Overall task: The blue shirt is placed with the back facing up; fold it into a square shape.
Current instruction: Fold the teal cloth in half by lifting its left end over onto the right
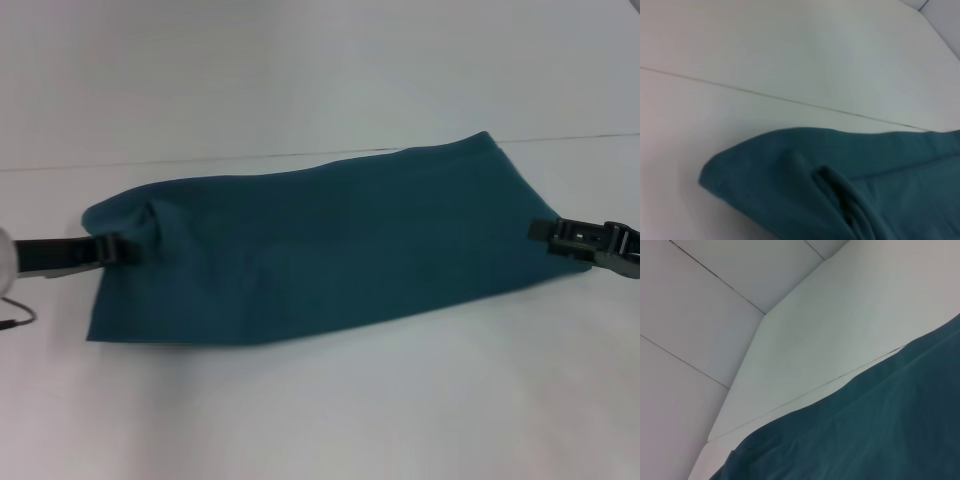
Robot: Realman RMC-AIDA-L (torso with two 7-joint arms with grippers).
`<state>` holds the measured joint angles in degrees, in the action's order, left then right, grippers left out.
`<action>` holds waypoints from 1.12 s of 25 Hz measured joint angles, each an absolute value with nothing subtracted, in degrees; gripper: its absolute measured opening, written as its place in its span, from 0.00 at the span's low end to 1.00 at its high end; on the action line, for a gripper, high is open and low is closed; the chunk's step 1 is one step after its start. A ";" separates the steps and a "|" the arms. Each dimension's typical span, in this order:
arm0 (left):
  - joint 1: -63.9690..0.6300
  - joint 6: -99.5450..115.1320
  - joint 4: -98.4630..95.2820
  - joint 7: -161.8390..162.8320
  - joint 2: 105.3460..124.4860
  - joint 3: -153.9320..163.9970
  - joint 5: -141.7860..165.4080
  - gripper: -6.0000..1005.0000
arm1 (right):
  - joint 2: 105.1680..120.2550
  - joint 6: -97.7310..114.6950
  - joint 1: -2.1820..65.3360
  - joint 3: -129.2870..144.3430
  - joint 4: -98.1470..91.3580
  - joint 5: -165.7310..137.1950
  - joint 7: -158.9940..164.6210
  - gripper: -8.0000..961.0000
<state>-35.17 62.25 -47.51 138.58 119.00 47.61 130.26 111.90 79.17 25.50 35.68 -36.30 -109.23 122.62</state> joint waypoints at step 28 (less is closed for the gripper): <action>-32.13 64.75 -48.42 141.80 109.64 39.78 133.02 0.04 | 111.88 79.06 25.75 35.33 -35.82 -109.09 123.25 0.73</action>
